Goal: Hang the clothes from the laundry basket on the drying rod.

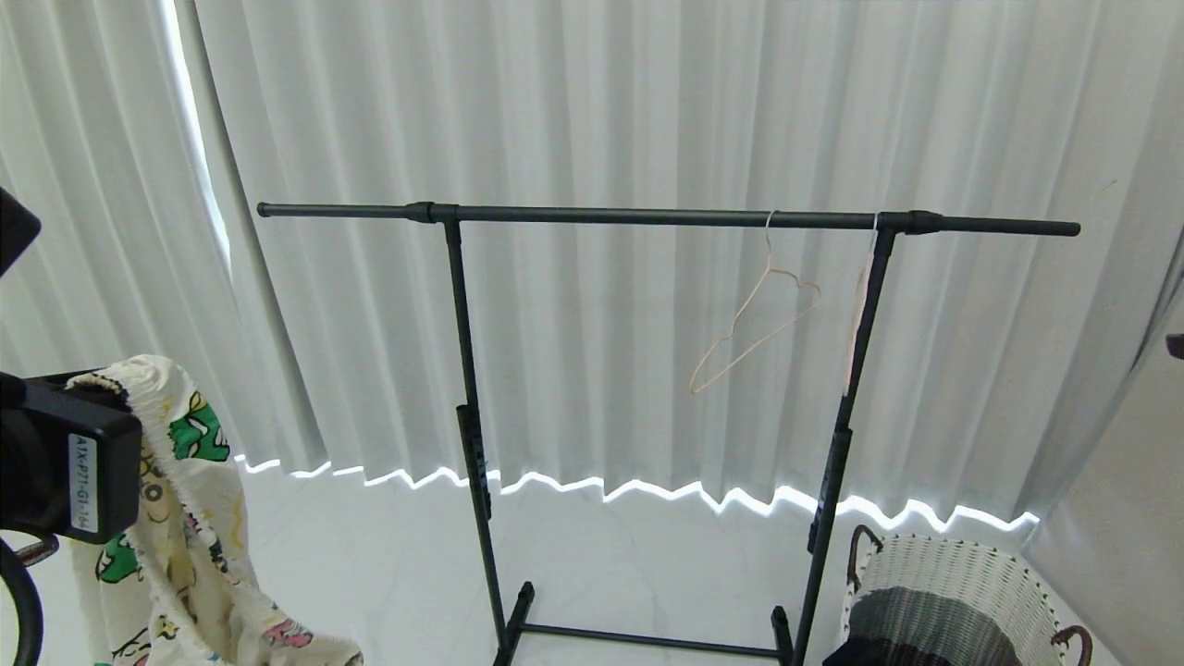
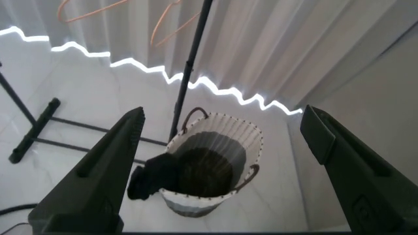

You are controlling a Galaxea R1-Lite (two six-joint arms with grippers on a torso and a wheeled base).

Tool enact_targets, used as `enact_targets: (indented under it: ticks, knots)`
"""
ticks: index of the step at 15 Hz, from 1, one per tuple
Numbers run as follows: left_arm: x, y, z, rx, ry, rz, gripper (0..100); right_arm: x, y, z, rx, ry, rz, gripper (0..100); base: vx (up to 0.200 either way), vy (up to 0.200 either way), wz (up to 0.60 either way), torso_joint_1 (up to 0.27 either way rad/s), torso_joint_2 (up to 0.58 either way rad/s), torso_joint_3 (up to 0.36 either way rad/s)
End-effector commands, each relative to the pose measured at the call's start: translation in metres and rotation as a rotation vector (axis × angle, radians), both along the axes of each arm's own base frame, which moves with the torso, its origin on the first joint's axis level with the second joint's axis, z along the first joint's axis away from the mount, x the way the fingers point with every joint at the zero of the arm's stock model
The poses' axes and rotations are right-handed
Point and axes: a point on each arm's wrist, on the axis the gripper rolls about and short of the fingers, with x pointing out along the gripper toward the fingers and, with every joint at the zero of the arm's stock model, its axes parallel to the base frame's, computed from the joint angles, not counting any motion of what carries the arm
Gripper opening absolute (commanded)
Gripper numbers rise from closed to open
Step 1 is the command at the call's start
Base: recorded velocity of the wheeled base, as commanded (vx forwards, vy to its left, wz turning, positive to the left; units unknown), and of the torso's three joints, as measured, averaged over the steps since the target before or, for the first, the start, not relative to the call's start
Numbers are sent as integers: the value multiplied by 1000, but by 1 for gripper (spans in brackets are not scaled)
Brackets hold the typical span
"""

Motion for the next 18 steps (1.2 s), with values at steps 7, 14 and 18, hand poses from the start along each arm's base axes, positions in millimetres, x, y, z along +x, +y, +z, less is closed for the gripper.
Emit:
enact_targets:
  ticks: [7, 14, 18]
  knots:
    - [3, 0, 1, 3, 3, 14, 0, 30, 9, -1, 108, 48, -51, 100, 200, 0, 0, 3, 2, -1]
    - [6, -2, 1, 5, 7, 17, 0, 72, 21, -12, 132, 61, -68, 100, 200, 0, 0, 0, 3, 4]
    - [17, -7, -4, 29, 39, 41, 0, 111, 32, -40, 209, 180, -167, 100, 50, 0, 0, -1, -1, -1]
